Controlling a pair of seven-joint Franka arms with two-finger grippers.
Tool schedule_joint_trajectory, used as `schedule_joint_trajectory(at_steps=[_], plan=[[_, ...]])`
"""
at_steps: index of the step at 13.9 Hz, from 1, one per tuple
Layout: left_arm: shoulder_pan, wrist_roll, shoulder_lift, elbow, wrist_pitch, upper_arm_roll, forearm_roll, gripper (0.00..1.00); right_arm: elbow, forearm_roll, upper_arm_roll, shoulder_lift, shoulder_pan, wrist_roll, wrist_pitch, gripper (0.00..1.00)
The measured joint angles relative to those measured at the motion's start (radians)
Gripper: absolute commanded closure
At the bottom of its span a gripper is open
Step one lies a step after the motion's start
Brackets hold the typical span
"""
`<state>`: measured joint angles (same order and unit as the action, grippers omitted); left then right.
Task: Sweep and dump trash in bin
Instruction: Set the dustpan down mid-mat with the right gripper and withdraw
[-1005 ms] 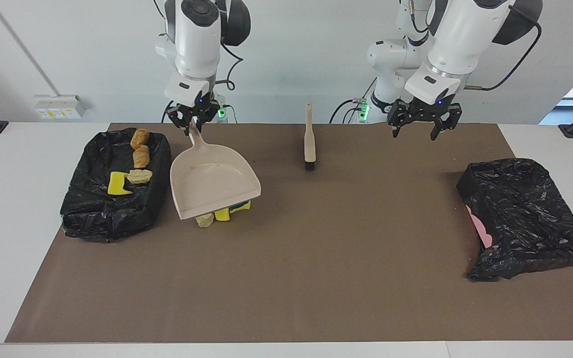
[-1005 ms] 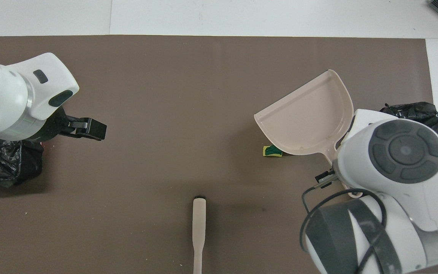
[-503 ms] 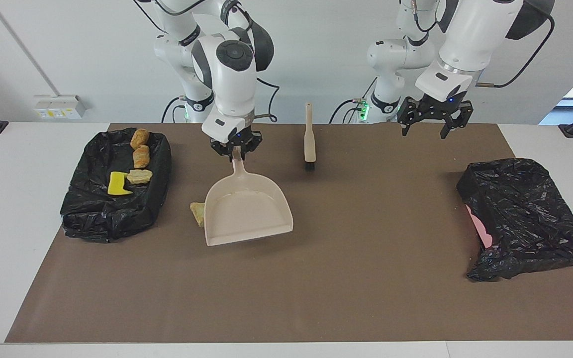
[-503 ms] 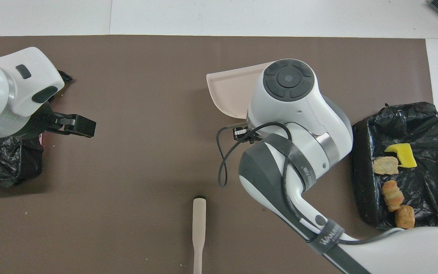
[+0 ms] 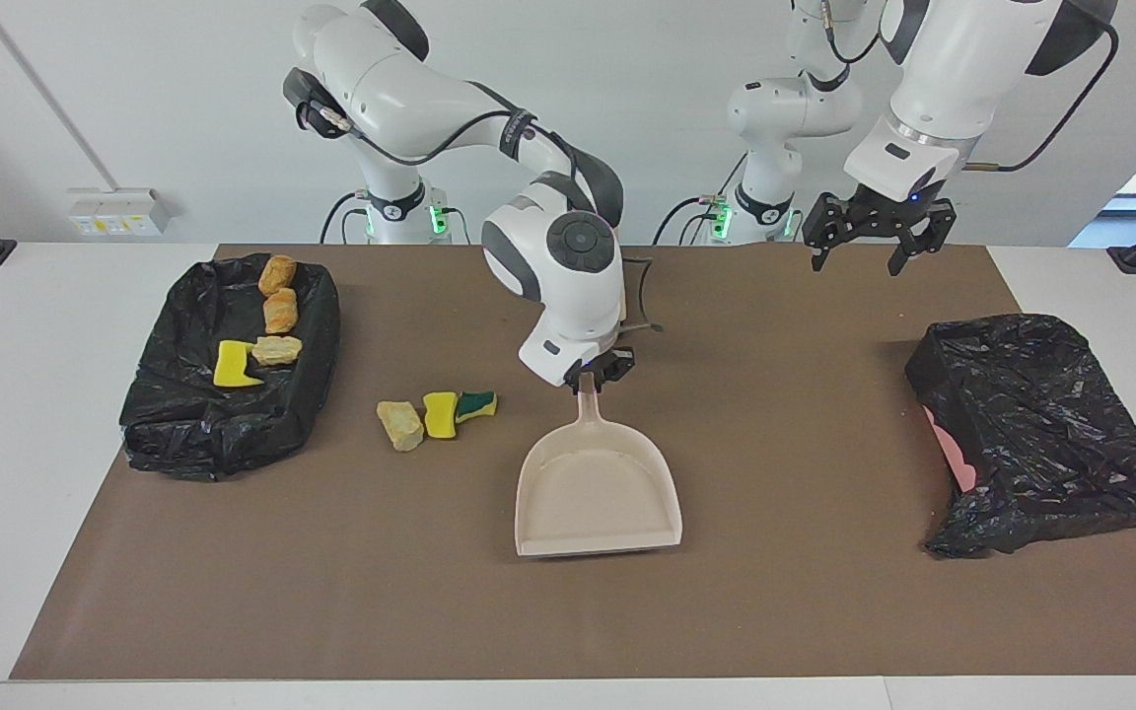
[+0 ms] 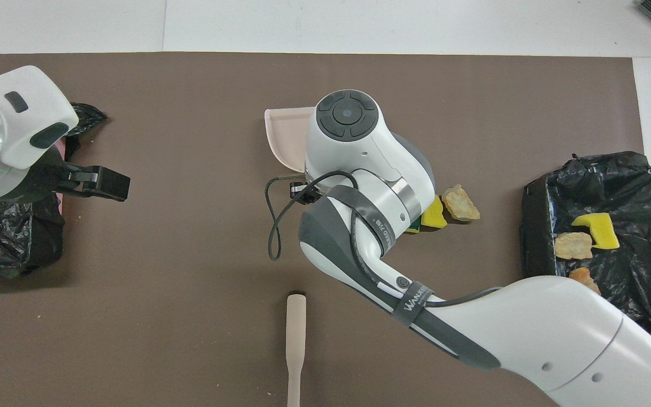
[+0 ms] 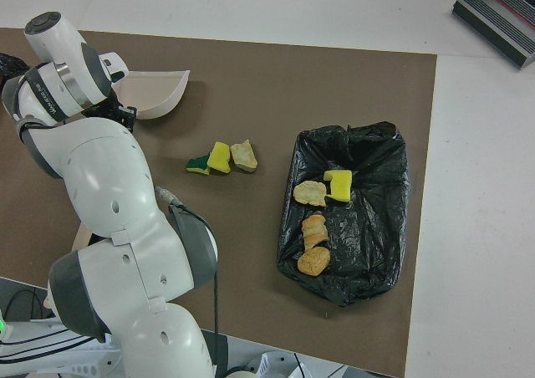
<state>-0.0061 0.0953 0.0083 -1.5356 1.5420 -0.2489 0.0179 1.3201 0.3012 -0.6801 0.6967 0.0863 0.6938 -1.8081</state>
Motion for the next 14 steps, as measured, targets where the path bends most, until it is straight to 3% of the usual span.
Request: schedule_joint_trajectory(at_steps=[5,6,7,8,11,14], plan=[[-0.004,-0.006,0.0,0.0,-0.002,0.034,0.0,0.0,0.003,0.002,0.001,0.034,0.021,0.016,-0.084,1.0],[-0.017,-0.01,0.0,0.0,-0.002,0.055,0.0,0.0,0.003,0.007,0.002,0.046,0.032,0.032,-0.093,0.9],[-0.041,-0.011,0.0,0.0,-0.002,0.088,0.0,0.0,0.002,0.012,0.004,0.055,0.044,0.044,-0.096,0.52],[-0.064,-0.012,0.0,0.001,-0.003,0.118,0.0,0.0,0.002,0.017,0.006,0.059,0.054,0.049,-0.096,0.01],[-0.082,-0.013,-0.006,0.002,-0.005,0.143,0.0,0.0,-0.004,0.059,0.005,0.051,0.059,0.053,-0.086,0.0],[-0.081,-0.013,-0.01,0.003,-0.011,0.154,0.0,0.0,0.013,0.052,-0.055,-0.033,0.037,0.053,0.027,0.0]])
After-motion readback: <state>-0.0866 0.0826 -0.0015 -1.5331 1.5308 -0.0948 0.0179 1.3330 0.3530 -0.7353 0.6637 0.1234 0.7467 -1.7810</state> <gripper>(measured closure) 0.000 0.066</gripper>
